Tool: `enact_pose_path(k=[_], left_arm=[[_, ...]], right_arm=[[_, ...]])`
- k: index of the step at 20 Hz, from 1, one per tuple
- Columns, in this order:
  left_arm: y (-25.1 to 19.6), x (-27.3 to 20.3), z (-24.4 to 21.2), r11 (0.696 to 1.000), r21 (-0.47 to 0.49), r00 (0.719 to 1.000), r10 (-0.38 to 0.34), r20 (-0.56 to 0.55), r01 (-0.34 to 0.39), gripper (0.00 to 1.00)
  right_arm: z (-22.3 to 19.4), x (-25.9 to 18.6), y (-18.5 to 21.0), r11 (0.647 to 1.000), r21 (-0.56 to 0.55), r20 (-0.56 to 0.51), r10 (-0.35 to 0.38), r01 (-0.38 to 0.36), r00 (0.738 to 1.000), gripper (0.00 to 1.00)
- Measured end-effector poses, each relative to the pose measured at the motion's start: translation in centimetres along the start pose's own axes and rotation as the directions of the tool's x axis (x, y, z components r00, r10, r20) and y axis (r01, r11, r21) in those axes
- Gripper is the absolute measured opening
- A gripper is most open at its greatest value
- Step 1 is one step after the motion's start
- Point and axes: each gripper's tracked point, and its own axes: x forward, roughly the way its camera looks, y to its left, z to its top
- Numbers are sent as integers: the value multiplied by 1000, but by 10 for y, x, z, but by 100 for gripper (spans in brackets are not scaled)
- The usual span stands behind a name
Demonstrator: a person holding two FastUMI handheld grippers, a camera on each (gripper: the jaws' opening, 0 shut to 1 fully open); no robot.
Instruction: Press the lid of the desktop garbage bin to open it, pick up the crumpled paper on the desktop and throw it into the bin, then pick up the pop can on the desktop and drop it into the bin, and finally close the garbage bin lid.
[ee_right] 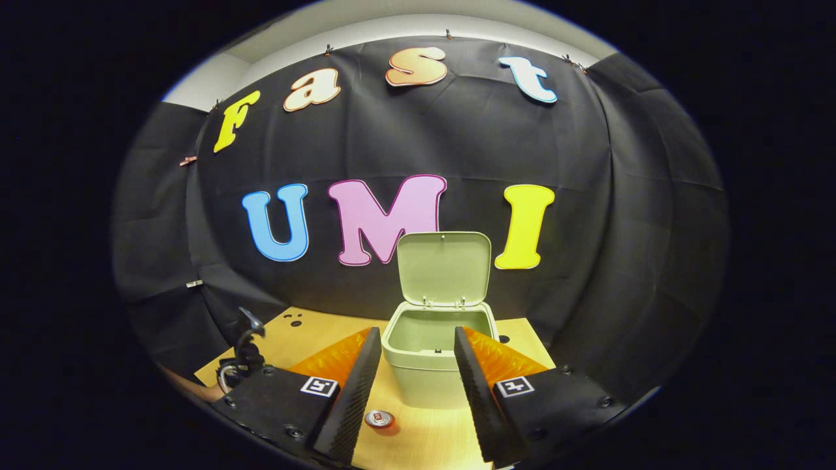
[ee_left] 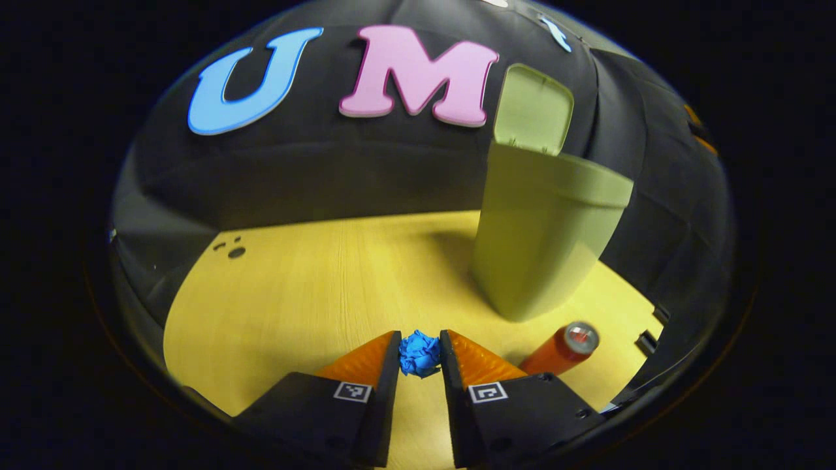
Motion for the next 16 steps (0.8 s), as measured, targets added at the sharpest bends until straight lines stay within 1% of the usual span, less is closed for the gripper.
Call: enact_pose_path(k=[2,4,7,9,11,13,16], left_arm=[[-14,-5,46,999,17,997,-32,75,31,40],[-31,-10,89,997,30,986,-75,149,72,39],[-56,-14,148,991,51,963,-133,233,124,40],[-77,-15,182,984,67,943,-176,283,163,39],[-95,-13,209,977,81,924,-215,315,199,39],[-111,-6,225,969,113,910,-246,333,220,39],[-135,8,235,952,164,896,-301,327,260,39]], right_arm=[[1,0,-2,1000,18,8,-1,1,1000,72],[1,0,-2,999,32,16,3,-3,1000,72],[2,-3,-1,999,39,34,13,-14,999,74],[-1,-5,-4,999,38,26,7,-8,1000,76],[-5,-7,-6,999,44,13,-1,0,1000,77],[-10,-9,-9,999,50,1,-15,15,1000,78],[-15,-11,-16,998,53,-16,-33,34,999,78]])
